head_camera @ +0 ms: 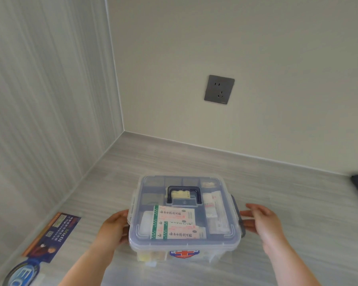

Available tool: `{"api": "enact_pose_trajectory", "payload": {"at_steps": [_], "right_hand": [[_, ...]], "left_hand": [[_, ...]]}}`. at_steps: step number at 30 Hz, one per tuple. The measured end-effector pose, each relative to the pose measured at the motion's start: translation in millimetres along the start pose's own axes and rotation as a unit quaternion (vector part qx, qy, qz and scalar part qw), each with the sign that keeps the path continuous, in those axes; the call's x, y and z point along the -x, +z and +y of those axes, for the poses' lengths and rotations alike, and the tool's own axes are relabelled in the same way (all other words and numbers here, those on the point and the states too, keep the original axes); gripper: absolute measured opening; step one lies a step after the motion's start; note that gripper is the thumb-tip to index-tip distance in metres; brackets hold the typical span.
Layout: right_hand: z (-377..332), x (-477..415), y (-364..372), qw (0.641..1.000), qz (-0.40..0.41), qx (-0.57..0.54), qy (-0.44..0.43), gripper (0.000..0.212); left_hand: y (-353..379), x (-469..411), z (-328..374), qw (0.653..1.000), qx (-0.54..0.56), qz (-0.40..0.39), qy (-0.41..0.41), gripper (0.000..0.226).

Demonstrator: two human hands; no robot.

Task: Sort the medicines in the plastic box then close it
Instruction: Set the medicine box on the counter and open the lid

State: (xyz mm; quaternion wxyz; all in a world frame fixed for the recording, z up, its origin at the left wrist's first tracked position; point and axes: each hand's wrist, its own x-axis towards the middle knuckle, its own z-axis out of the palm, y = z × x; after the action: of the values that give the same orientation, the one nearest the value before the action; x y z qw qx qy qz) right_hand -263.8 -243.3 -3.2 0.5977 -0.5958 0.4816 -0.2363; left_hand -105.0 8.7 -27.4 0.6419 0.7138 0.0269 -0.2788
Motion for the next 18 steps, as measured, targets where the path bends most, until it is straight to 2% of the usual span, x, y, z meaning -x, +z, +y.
{"api": "enact_pose_trajectory", "payload": {"at_steps": [2,3,5,7,9,12,15,18], "right_hand": [[-7,-1,-2,0.99,0.078,0.062,-0.103,0.018],[-13,0,0,0.976,0.083,0.113,-0.165,0.018],[-27,10,11,0.94,0.018,0.214,-0.263,0.016],[-37,21,29,0.892,-0.086,0.31,-0.318,0.016],[-42,25,48,0.835,-0.139,0.389,-0.363,0.022],[-48,25,72,0.775,-0.145,0.478,-0.388,0.028],[-57,23,85,0.752,-0.137,0.518,-0.384,0.023],[-68,21,92,0.723,-0.171,0.564,-0.362,0.017]], "left_hand": [[0,2,5,0.995,0.026,0.07,0.067,0.025],[0,4,9,0.99,0.026,0.083,0.112,0.027],[2,12,14,0.981,0.014,0.069,0.182,0.029],[8,21,15,0.979,-0.005,0.046,0.2,0.03],[14,27,12,0.979,-0.019,0.025,0.203,0.033],[17,32,6,0.978,-0.015,-0.006,0.207,0.038],[13,31,5,0.977,-0.002,-0.032,0.211,0.035],[9,30,5,0.975,0.0,-0.051,0.218,0.036]]}}
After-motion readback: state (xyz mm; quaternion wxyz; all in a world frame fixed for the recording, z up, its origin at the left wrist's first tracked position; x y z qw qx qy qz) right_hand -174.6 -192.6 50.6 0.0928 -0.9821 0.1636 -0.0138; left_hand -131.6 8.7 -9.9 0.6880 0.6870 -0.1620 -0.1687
